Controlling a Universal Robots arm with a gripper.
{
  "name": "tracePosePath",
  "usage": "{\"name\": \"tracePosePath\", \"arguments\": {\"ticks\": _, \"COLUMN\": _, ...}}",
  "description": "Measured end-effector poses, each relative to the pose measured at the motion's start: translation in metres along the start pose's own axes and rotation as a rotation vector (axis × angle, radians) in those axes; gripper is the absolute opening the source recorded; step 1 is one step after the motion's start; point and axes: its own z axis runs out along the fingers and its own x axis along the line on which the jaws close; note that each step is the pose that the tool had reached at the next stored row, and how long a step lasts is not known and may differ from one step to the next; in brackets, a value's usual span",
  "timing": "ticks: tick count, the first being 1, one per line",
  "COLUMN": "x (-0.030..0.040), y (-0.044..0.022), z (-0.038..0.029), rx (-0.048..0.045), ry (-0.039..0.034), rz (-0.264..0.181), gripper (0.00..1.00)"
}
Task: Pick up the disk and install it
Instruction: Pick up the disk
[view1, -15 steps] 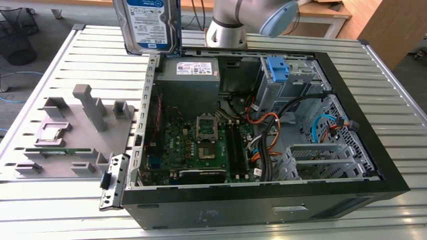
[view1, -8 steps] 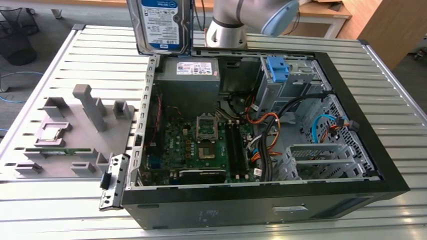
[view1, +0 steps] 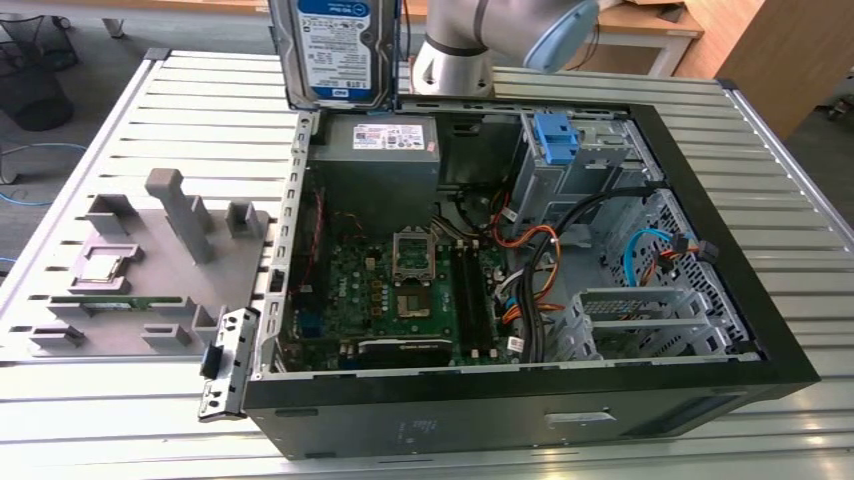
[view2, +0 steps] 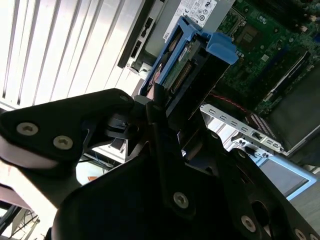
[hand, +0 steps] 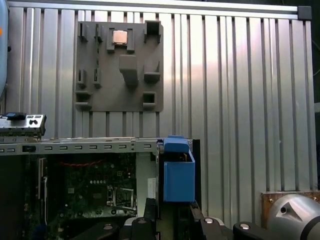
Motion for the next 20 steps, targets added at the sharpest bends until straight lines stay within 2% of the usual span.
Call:
{"name": "tracePosePath", "arguments": {"ticks": 6, "x": -0.0003, "y": -0.0155, "z": -0.0006, "rx": 0.0, "ry": 0.0, "rz": 0.0, "gripper": 0.35}}
{"name": "tracePosePath", "arguments": {"ticks": 14, "x": 0.0004, "y": -0.0163, "z": -0.0008, "rx": -0.0001, "ry": 0.0001, "rz": 0.0, "gripper": 0.35}}
{"name": "tracePosePath", "arguments": {"ticks": 20, "x": 0.0056, "y": -0.0164, "z": -0.0012, "rx": 0.0, "ry": 0.0006, "rz": 0.0, "gripper": 0.35}}
